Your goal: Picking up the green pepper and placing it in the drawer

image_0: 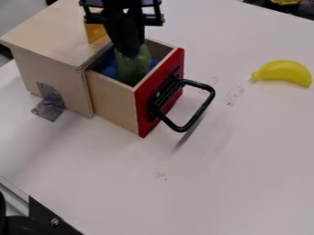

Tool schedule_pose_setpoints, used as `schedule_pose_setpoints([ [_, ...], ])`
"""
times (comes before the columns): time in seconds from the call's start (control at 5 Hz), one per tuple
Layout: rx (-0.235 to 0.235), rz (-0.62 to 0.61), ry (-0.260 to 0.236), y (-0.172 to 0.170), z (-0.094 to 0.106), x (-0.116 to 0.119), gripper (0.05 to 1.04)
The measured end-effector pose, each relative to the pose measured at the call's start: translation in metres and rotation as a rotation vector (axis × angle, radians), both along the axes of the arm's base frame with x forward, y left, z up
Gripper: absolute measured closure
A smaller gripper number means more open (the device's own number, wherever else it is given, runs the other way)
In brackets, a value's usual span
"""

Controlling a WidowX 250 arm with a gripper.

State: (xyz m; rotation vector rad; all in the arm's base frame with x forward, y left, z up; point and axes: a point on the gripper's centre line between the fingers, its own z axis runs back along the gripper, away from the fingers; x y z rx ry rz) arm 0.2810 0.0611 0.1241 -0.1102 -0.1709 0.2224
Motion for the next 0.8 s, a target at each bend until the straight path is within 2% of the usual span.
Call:
schedule_pose_setpoints([
  [0.2, -0.001, -0.031, -0.019, -0.008, 0.012, 0.000, 0.451],
  [0.4, 0.029, -0.091, -0.063, -0.019, 0.034, 0.001, 0.159],
  [0.6, 0.042, -0.155, -0.069, -0.035, 0.044, 0.002, 0.081],
  [0.8, 0.072, -0.212, -0.051, -0.046, 0.043, 0.001, 0.085],
])
